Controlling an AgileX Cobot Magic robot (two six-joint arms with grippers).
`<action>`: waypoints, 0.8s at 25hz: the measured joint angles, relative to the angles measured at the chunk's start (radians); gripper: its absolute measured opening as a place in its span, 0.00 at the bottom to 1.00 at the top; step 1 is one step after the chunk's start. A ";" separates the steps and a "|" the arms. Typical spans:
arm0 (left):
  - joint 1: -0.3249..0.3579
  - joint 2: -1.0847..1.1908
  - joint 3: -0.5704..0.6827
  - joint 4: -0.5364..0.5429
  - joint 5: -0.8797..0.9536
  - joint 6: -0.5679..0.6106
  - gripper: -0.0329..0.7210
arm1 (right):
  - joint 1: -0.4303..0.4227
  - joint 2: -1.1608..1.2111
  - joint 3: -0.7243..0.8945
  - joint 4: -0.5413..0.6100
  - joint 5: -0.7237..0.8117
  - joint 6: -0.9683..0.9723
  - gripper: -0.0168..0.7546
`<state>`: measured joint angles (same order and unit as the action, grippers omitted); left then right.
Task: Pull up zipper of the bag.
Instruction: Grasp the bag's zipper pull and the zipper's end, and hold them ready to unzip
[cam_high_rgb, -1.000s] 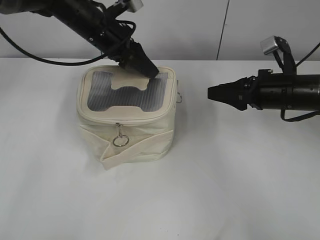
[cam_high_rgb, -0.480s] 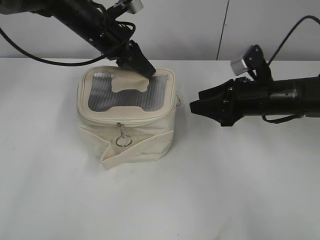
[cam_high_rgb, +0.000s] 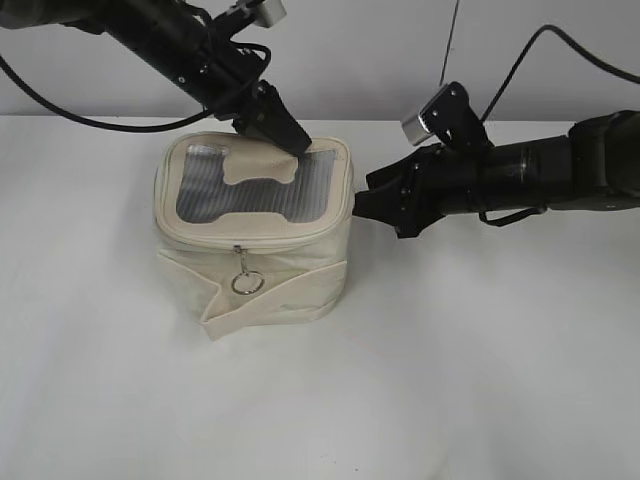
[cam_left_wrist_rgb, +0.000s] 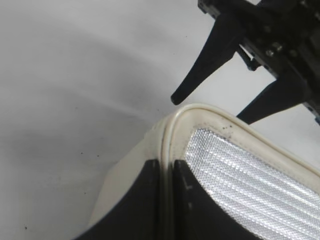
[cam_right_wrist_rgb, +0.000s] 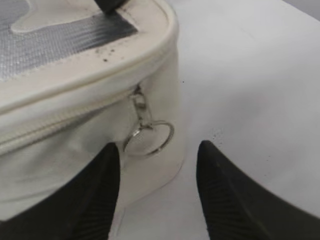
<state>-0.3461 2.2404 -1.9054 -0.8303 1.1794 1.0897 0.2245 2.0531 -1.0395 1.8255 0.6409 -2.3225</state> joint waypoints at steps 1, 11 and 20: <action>0.000 0.000 0.000 -0.001 0.000 0.000 0.10 | 0.000 0.010 -0.005 0.000 0.000 0.004 0.54; 0.000 0.000 0.000 -0.001 0.000 0.000 0.10 | 0.008 0.026 -0.016 0.000 0.003 0.021 0.54; 0.000 0.000 0.000 -0.001 0.001 0.000 0.10 | 0.052 0.027 -0.048 0.000 -0.077 0.050 0.48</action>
<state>-0.3461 2.2404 -1.9054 -0.8312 1.1806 1.0897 0.2763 2.0800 -1.0876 1.8255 0.5635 -2.2728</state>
